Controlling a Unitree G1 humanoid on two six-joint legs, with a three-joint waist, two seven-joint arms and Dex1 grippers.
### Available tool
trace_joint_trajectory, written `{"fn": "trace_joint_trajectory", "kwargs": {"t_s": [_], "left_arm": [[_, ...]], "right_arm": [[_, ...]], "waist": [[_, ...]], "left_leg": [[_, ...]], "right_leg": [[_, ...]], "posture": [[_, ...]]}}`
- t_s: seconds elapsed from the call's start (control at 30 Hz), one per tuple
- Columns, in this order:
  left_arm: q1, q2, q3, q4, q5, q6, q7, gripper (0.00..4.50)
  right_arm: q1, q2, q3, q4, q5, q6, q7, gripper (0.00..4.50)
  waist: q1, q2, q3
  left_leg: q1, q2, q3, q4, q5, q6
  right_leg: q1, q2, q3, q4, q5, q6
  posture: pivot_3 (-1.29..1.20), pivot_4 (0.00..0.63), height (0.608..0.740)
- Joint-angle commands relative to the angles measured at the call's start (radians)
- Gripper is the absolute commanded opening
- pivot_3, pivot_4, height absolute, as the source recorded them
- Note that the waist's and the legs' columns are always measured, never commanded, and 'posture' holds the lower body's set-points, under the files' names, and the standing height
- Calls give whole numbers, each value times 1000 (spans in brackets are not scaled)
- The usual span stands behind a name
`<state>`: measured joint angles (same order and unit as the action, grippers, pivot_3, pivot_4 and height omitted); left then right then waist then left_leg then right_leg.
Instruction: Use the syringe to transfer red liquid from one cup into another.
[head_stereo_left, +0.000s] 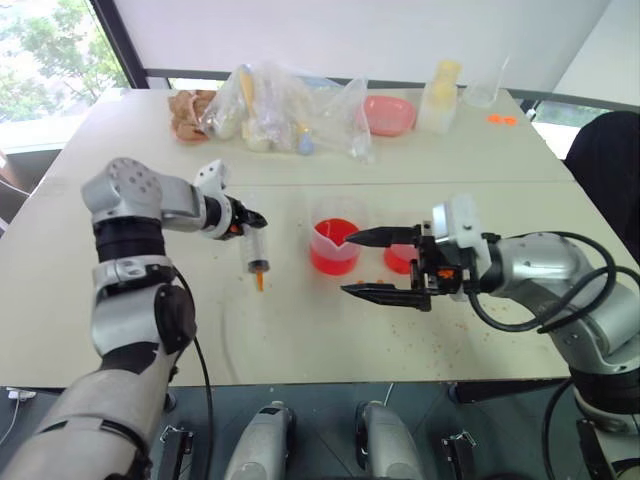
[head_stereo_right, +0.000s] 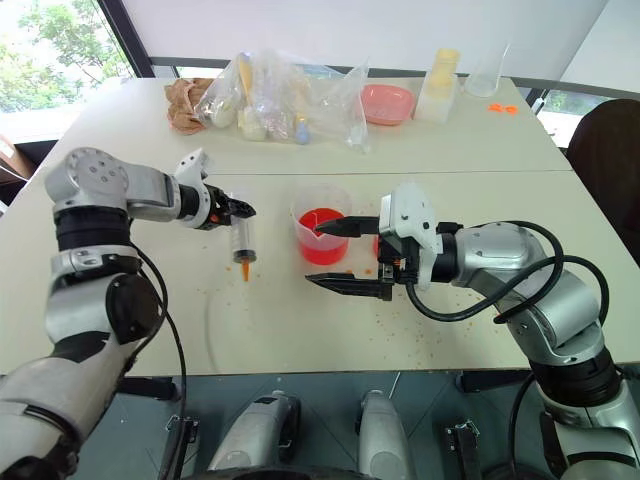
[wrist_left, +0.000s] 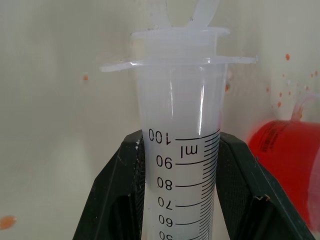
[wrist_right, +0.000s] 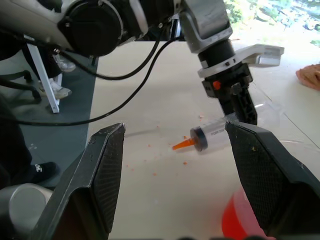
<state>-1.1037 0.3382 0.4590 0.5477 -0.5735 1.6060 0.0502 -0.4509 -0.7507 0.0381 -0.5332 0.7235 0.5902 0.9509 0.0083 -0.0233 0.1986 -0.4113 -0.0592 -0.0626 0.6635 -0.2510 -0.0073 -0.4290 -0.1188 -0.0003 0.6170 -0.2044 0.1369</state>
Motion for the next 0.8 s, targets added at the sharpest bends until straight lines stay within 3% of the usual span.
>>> {"fn": "trace_joint_trajectory", "kwargs": {"t_s": [0.03, 0.2, 0.33, 0.5, 0.6, 0.8], "left_arm": [[-2, -16, 48, -54, -58, 8, 77, 2716], [13, -22, 54, -62, -127, 8, 153, 4486], [18, -5, 53, -90, -168, 8, 189, 4486], [47, 22, 29, -271, -149, -21, 138, 4486], [198, 118, -115, -560, -73, -358, -62, 4486], [464, 267, -178, -796, 5, -682, -314, 4486]], "right_arm": [[3, 12, -4, -13, -13, -11, -10, 3374], [15, 14, -16, -11, -24, -10, -19, 3374], [34, 9, -30, -15, -28, -5, -32, 3374], [74, -9, -94, -10, -20, 2, -55, 3374], [117, -21, -202, -8, 24, 26, -92, 3374], [226, -56, -416, -29, 111, 114, -185, 3374]], "waist": [[2, 0, 0], [2, 0, 0], [2, 0, 0], [2, 0, 0], [-3, 0, 0], [6, 2, -1]], "left_leg": [[0, 0, 0, 0, 0, 0], [0, 0, 0, 0, 0, 0], [0, 0, 0, 0, 0, 0], [0, 0, 0, 0, 0, 0], [1, 0, 2, -1, 2, -3], [2, 1, 3, -3, 1, -1]], "right_leg": [[0, 0, 0, 0, 0, 0], [0, 0, 0, 0, 0, 0], [0, 0, 0, 0, 0, 0], [0, 0, 0, 0, 0, 0], [0, 0, 1, 0, 0, -1], [0, 0, 3, -3, 1, -3]], "posture": [[0, 150, 740], [0, 150, 740], [0, 150, 740], [0, 150, 740], [0, 150, 740], [0, 150, 740]]}}
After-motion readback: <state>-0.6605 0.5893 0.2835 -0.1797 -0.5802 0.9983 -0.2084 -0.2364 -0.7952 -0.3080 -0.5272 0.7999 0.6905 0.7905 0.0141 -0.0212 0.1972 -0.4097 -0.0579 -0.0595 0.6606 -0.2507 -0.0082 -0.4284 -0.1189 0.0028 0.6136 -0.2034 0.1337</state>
